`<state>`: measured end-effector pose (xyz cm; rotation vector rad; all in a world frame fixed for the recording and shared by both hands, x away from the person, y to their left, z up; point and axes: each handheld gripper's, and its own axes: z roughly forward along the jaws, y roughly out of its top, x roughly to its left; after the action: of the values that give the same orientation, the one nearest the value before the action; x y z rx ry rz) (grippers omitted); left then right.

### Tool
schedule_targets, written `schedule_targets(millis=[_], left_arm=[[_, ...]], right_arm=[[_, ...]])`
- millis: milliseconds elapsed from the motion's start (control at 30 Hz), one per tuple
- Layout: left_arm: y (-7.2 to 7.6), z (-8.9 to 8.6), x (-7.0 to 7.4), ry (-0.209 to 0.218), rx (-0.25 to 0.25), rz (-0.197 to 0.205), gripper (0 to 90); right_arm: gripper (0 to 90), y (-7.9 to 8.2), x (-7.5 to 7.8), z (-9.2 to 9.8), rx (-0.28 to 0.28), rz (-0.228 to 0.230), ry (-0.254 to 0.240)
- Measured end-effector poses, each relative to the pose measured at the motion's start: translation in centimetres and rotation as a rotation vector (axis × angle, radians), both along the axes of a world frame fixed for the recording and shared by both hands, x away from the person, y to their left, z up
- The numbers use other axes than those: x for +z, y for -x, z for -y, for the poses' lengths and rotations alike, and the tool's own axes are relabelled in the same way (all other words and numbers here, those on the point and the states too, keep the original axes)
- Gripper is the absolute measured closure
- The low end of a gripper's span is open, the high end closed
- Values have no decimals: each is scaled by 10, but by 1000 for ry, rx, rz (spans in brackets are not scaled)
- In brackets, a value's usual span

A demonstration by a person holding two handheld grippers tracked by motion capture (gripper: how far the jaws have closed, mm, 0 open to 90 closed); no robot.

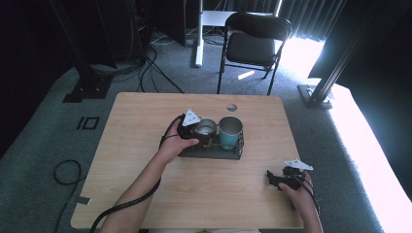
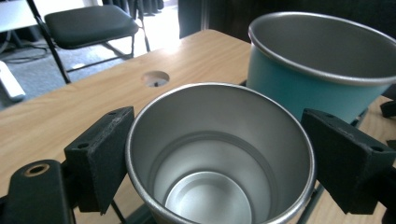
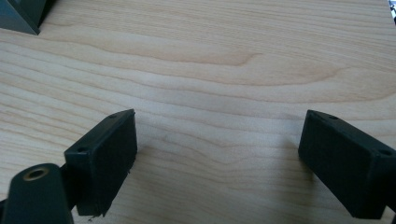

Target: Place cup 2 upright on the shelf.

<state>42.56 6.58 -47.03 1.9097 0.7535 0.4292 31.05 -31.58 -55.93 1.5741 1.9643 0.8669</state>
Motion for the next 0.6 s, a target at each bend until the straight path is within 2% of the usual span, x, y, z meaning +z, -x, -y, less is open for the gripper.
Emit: schedule_targets(millis=[267, 333, 433, 500, 567, 600], left_arm=[[0, 0, -4, 1, -8, 1, 137], [1, 1, -4, -31, -16, 15, 114], [2, -1, -1, -9, -6, 14, 75], [3, -2, 1, -23, -12, 17, 44], [4, -4, 4, -7, -7, 11, 44], [5, -5, 5, -16, -14, 14, 44]], right_arm=[[112, 0, 0, 0, -1, 0, -1], [112, 0, 0, 0, -1, -1, 1], [112, 0, 0, 0, 0, 0, 0], [112, 0, 0, 0, 0, 0, 1], [111, 0, 0, 0, 0, -1, 2], [111, 0, 0, 0, 0, -1, 2]])
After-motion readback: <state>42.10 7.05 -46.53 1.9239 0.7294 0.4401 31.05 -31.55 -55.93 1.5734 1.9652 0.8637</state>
